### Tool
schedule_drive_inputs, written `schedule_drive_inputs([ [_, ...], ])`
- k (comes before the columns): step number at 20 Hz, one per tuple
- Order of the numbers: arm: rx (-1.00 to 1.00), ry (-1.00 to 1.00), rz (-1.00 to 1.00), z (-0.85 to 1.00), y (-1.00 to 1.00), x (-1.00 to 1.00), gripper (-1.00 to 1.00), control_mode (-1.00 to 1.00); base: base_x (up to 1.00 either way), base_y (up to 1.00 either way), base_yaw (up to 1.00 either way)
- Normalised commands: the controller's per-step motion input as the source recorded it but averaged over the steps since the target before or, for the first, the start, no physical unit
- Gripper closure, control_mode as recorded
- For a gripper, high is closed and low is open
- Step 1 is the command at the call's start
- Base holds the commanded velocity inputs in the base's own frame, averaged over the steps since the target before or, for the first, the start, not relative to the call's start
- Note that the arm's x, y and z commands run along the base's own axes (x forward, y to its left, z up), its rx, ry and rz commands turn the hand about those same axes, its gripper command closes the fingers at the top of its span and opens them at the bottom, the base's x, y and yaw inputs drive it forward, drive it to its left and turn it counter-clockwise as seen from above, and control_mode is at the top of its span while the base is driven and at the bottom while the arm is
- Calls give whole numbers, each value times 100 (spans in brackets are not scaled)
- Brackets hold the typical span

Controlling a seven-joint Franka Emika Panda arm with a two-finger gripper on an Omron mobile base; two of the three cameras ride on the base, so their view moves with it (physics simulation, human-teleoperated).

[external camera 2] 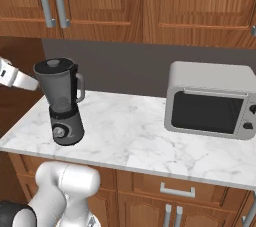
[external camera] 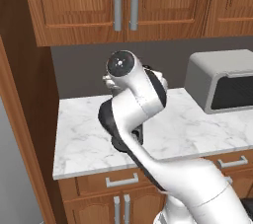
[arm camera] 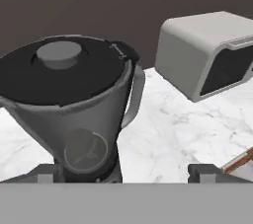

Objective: Open the blender lid, put the kiwi in the blender, close the lid, and start the blender.

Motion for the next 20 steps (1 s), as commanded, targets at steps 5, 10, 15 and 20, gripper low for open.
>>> schedule_drive_inputs([
  [5,-10,-11,-38,-54,0,-15,-100,-100,0,0,0],
  [10,-11,-12,-23,-41,-5,-3,-100,-100,0,0,0],
  [15,-10,-27,-23,-41,0,-19,-100,-100,0,0,0],
  [20,-3,-30,-17,-37,-8,-20,-100,-100,0,0,0],
])
